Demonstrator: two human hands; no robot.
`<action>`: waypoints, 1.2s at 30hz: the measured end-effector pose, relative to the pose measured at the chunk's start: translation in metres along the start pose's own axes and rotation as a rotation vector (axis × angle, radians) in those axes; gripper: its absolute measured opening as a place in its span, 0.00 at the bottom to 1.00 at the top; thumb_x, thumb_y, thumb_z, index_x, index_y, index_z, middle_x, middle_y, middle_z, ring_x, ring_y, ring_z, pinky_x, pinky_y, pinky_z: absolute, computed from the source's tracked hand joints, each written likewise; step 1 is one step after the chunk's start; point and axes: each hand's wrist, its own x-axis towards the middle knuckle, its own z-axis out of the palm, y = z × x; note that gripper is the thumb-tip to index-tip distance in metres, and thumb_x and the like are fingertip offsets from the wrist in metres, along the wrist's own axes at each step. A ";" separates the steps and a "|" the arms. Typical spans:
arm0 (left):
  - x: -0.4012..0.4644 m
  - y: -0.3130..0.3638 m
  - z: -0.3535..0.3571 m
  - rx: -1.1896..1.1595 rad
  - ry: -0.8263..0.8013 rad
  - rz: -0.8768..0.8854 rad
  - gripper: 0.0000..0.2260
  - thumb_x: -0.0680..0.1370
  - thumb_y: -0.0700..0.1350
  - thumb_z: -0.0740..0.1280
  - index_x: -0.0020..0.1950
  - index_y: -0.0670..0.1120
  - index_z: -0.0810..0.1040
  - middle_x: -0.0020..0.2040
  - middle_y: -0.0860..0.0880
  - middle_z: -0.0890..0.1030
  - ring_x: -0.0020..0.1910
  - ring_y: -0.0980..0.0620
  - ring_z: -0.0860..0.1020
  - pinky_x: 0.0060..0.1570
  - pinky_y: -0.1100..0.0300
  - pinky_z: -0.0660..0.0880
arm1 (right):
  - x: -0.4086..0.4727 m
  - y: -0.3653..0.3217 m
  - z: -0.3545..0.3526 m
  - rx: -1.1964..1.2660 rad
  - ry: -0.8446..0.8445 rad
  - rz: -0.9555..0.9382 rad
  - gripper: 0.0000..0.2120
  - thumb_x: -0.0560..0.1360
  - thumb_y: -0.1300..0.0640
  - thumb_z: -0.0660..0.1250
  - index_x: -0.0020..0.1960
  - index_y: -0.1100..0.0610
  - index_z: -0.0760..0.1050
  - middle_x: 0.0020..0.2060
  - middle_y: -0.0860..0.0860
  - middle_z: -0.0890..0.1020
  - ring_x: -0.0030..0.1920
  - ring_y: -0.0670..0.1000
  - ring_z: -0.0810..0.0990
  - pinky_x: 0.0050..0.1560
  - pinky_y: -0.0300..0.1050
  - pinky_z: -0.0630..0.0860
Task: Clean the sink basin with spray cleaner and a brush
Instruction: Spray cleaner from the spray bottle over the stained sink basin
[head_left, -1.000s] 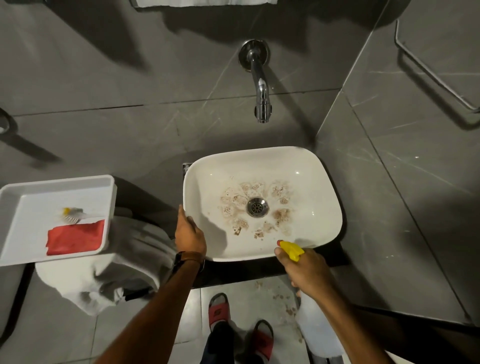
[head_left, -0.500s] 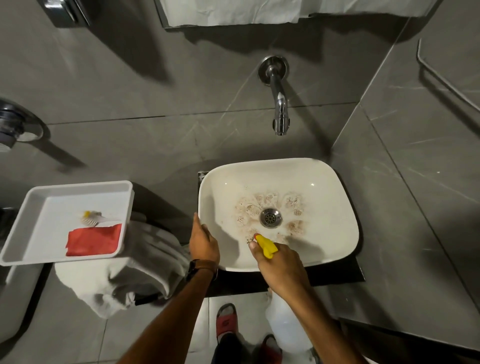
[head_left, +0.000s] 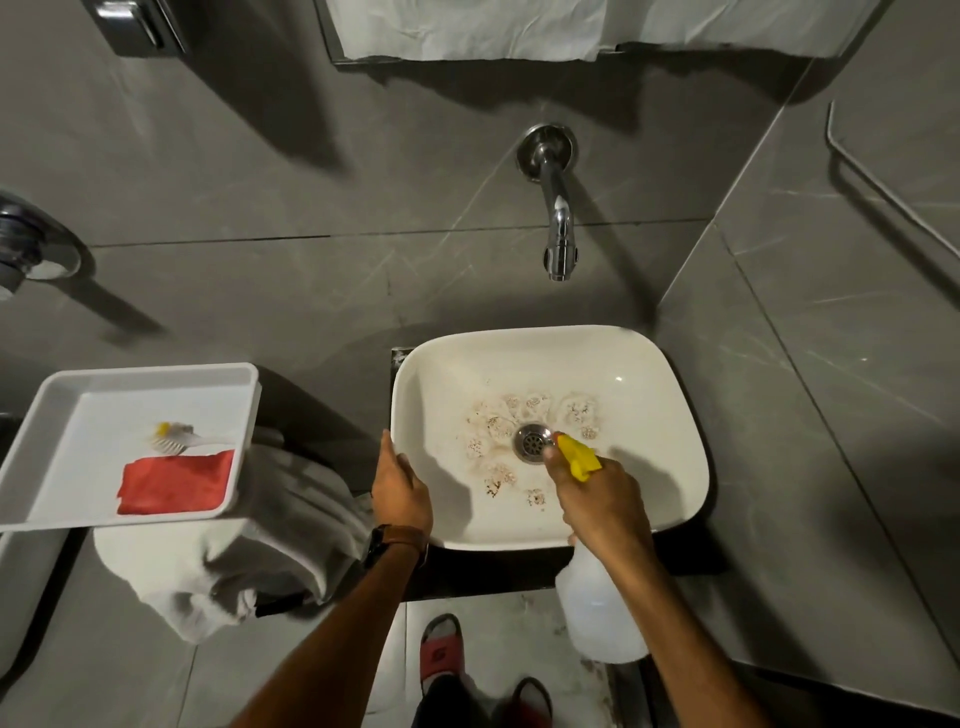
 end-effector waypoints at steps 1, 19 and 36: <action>0.000 0.000 0.000 0.000 0.003 0.001 0.21 0.84 0.47 0.52 0.78 0.57 0.55 0.63 0.46 0.77 0.59 0.44 0.78 0.60 0.42 0.77 | 0.003 0.005 -0.004 0.013 0.005 0.002 0.33 0.70 0.25 0.57 0.54 0.50 0.82 0.43 0.55 0.86 0.46 0.60 0.85 0.50 0.56 0.83; -0.001 0.002 0.000 0.047 0.047 0.028 0.21 0.84 0.47 0.51 0.78 0.54 0.56 0.63 0.44 0.78 0.56 0.44 0.78 0.60 0.42 0.77 | 0.004 0.094 -0.044 0.108 0.138 0.119 0.21 0.73 0.31 0.64 0.63 0.35 0.76 0.45 0.56 0.86 0.44 0.62 0.85 0.45 0.61 0.85; -0.004 0.006 -0.005 0.011 0.019 0.040 0.22 0.85 0.49 0.50 0.79 0.51 0.56 0.68 0.43 0.75 0.62 0.41 0.76 0.63 0.42 0.74 | -0.046 0.080 -0.003 -0.097 -0.077 -0.100 0.23 0.78 0.32 0.58 0.70 0.35 0.74 0.64 0.48 0.81 0.64 0.56 0.78 0.61 0.52 0.77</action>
